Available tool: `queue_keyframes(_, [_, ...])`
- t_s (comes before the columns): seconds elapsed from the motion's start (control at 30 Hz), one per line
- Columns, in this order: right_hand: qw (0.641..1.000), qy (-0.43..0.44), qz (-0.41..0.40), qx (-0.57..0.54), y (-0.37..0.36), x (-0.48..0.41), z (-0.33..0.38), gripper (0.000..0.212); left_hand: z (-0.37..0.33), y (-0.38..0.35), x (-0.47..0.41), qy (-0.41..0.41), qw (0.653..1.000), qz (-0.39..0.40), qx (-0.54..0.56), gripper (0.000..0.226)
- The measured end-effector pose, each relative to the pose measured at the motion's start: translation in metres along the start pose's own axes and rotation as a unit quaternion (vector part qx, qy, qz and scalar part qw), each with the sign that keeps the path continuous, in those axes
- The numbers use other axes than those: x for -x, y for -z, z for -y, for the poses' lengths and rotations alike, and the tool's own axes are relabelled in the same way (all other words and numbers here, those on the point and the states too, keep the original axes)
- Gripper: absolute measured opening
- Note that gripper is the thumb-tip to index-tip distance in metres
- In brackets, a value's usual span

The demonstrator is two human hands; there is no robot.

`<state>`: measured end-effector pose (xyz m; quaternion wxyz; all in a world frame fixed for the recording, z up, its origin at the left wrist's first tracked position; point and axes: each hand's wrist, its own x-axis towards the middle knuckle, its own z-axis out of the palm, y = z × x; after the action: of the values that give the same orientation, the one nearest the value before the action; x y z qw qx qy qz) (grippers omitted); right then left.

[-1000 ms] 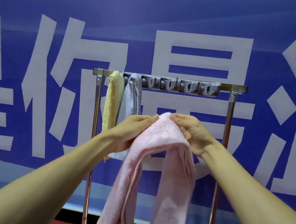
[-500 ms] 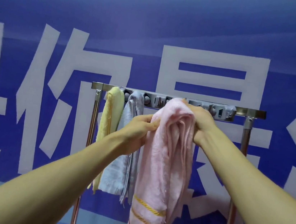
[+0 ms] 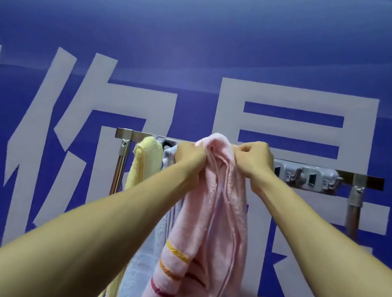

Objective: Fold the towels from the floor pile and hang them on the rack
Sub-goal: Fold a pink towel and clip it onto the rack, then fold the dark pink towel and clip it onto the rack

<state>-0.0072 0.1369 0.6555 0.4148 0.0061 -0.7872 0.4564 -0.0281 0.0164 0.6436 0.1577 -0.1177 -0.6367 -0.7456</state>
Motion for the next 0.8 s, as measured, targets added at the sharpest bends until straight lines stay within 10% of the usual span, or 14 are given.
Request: queue_keyframes(0.8, [0.992,-0.049,0.113,0.001,0.024,0.079,-0.046,0.013,0.05,0.073,0.091,-0.084,0.99,0.112,-0.032,0.024])
